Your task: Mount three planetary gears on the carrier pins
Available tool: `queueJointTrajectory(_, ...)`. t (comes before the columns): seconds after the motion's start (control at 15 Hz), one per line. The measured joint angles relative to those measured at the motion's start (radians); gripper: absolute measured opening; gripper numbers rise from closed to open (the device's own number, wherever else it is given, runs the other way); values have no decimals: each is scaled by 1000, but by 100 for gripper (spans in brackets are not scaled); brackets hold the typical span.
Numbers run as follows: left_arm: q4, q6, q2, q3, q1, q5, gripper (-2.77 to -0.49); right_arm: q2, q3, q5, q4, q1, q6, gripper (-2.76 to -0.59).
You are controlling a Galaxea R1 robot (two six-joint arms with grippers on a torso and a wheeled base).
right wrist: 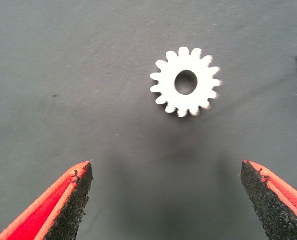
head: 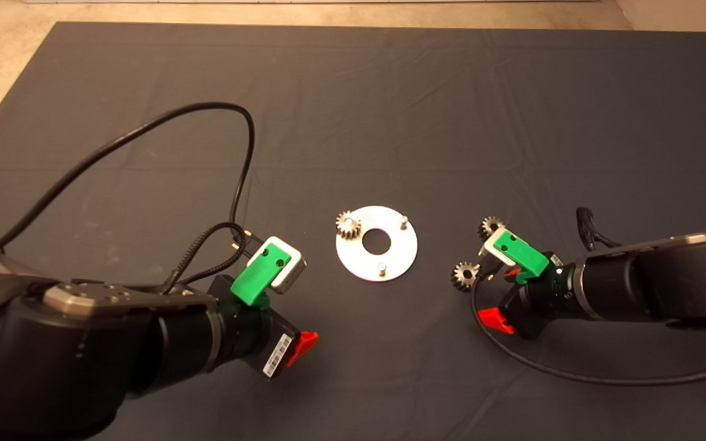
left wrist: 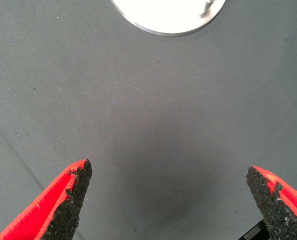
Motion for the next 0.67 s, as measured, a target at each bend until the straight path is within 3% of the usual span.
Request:
queueJointTrajectory(0.47,0,0,0,0,0,0,-104,40,-78,0,-16,0,0,-115)
queueJointTrajectory(0.67,0,0,0,0,0,0,-104,41,-85,0,-19,0,0,-115)
